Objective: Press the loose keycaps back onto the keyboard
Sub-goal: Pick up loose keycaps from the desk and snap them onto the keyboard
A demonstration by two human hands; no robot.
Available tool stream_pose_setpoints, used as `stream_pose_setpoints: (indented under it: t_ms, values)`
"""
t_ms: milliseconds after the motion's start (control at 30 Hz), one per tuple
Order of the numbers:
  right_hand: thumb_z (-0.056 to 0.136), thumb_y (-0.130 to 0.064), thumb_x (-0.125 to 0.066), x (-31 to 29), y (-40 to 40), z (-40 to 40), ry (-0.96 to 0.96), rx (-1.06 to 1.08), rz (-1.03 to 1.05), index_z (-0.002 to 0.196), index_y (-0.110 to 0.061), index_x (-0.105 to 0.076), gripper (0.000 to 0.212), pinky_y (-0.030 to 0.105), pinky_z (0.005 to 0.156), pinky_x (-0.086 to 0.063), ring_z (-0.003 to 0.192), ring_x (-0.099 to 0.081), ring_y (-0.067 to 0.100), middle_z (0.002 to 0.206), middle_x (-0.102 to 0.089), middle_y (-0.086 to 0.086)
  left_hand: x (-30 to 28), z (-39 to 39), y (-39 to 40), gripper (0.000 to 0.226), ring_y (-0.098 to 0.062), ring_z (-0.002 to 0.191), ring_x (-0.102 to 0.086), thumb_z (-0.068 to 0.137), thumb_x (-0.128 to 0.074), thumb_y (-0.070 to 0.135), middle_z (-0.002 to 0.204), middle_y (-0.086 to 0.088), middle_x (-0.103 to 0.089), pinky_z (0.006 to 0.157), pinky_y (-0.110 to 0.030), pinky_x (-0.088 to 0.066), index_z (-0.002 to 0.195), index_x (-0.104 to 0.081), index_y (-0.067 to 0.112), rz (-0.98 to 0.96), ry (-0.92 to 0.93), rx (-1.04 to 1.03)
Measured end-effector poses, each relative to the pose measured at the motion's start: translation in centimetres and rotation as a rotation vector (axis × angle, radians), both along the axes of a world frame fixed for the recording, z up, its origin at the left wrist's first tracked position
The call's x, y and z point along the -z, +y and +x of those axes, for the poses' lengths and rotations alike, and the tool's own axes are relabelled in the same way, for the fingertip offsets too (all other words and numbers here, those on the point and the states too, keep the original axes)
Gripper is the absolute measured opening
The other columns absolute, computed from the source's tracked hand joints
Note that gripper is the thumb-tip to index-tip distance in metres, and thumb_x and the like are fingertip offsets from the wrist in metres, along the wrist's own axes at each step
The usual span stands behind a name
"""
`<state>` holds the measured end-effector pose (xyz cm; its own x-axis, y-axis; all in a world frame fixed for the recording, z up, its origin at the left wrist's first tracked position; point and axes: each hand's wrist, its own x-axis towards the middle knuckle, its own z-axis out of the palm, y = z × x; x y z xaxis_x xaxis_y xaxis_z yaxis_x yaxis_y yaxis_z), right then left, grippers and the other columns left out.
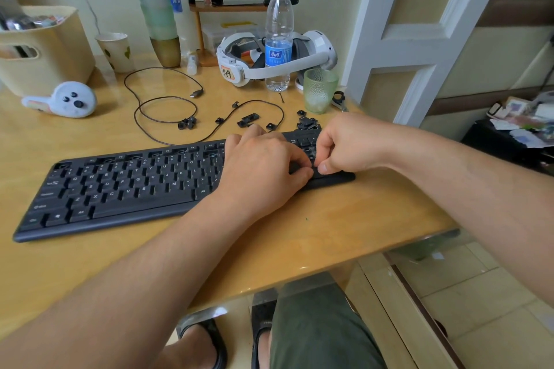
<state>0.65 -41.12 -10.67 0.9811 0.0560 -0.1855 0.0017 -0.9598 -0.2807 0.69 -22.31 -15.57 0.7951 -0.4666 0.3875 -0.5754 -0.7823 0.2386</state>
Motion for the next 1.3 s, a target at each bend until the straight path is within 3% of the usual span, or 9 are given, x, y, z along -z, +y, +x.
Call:
stream_pose_setpoints:
  t_ms: [333, 467, 533, 600, 800, 900, 1067, 1167, 1300]
  values:
    - [0.081, -0.018, -0.087, -0.1, 1.0, 1.0, 0.066, 0.039, -0.052, 0.078, -0.021, -0.073, 0.014, 0.028, 0.068, -0.048, 0.083, -0.064, 0.014, 0.083, -0.071, -0.005, 0.1, 0.0, -0.3, 0.021, -0.021, 0.104, -0.046, 0.094, -0.056, 0.058, 0.087, 0.012, -0.063, 0.086, -0.041, -0.034, 0.100, -0.074, 0.051, 0.020, -0.002, -0.033]
    - [0.077, -0.019, -0.090, -0.2, -0.1, 1.1, 0.025, 0.084, 0.104, 0.074, -0.023, -0.076, 0.015, 0.034, 0.076, -0.054, 0.083, -0.066, 0.014, 0.080, -0.073, -0.007, 0.1, 0.1, 0.2, 0.022, -0.020, 0.104, -0.047, 0.096, -0.056, 0.056, 0.088, 0.013, -0.063, 0.090, -0.043, -0.037, 0.103, -0.075, 0.050, -0.013, -0.023, -0.012]
    - [0.076, -0.020, -0.091, -0.4, -1.0, 0.9, -0.029, 0.115, 0.216, 0.074, -0.021, -0.076, 0.015, 0.031, 0.072, -0.050, 0.075, -0.062, 0.012, 0.066, -0.069, -0.014, -0.1, 0.3, 0.5, 0.022, -0.020, 0.104, -0.048, 0.097, -0.056, 0.053, 0.089, 0.013, -0.064, 0.091, -0.043, -0.037, 0.102, -0.076, 0.047, -0.078, -0.015, -0.022]
    - [0.075, -0.025, -0.092, -0.4, -1.6, 0.7, -0.047, 0.125, 0.276, 0.075, -0.018, -0.074, 0.019, 0.027, 0.065, -0.041, 0.066, -0.055, 0.010, 0.053, -0.060, -0.017, -0.3, 0.5, 0.7, 0.021, -0.021, 0.102, -0.048, 0.097, -0.057, 0.048, 0.088, 0.013, -0.063, 0.089, -0.042, -0.037, 0.101, -0.077, 0.045, -0.136, -0.018, -0.040]
    - [0.066, -0.051, -0.092, 1.3, -1.5, 0.6, -0.026, 0.120, 0.180, 0.070, -0.020, -0.065, 0.042, 0.032, 0.063, -0.042, 0.066, -0.052, 0.014, 0.062, -0.057, -0.007, -0.2, 0.7, 0.9, 0.022, -0.019, 0.102, -0.046, 0.096, -0.056, 0.052, 0.087, 0.014, -0.060, 0.088, -0.040, -0.035, 0.102, -0.076, 0.045, -0.132, -0.009, -0.036]
    - [0.066, -0.051, -0.093, 1.6, -1.8, 0.7, -0.065, 0.117, 0.198, 0.067, -0.020, -0.061, 0.044, 0.031, 0.061, -0.038, 0.061, -0.048, 0.014, 0.057, -0.053, -0.008, -0.1, 0.7, 0.7, 0.025, -0.020, 0.102, -0.047, 0.094, -0.056, 0.061, 0.088, 0.013, -0.061, 0.089, -0.041, -0.037, 0.099, -0.075, 0.044, -0.104, -0.037, -0.041]
    - [0.071, -0.048, -0.091, 1.3, -2.1, 0.5, -0.039, 0.084, 0.195, 0.070, -0.019, -0.066, 0.038, 0.029, 0.061, -0.039, 0.060, -0.049, 0.011, 0.058, -0.055, -0.010, -0.2, 1.1, -0.2, 0.027, -0.021, 0.107, -0.048, 0.088, -0.059, 0.066, 0.090, 0.013, -0.060, 0.088, -0.041, -0.035, 0.096, -0.072, 0.044, 0.097, -0.064, -0.037]
    - [0.081, -0.044, -0.085, 0.1, -3.3, 1.3, -0.128, 0.117, 0.268, 0.073, -0.019, -0.070, 0.030, 0.027, 0.062, -0.038, 0.061, -0.048, 0.007, 0.057, -0.053, -0.016, -1.4, 2.1, -0.2, 0.024, -0.019, 0.106, -0.046, 0.088, -0.061, 0.065, 0.088, 0.014, -0.058, 0.089, -0.041, -0.034, 0.094, -0.072, 0.043, 0.158, -0.027, -0.014]
    - [0.089, -0.038, -0.080, 0.4, -4.3, 4.2, -0.263, 0.141, 0.196, 0.080, -0.028, -0.074, 0.015, 0.027, 0.067, -0.042, 0.077, -0.058, 0.008, 0.077, -0.062, -0.015, -3.4, 5.2, 1.2, 0.017, -0.017, 0.106, -0.050, 0.093, -0.059, 0.055, 0.091, 0.020, -0.066, 0.101, -0.046, -0.040, 0.094, -0.072, 0.044, 0.152, 0.127, -0.028]
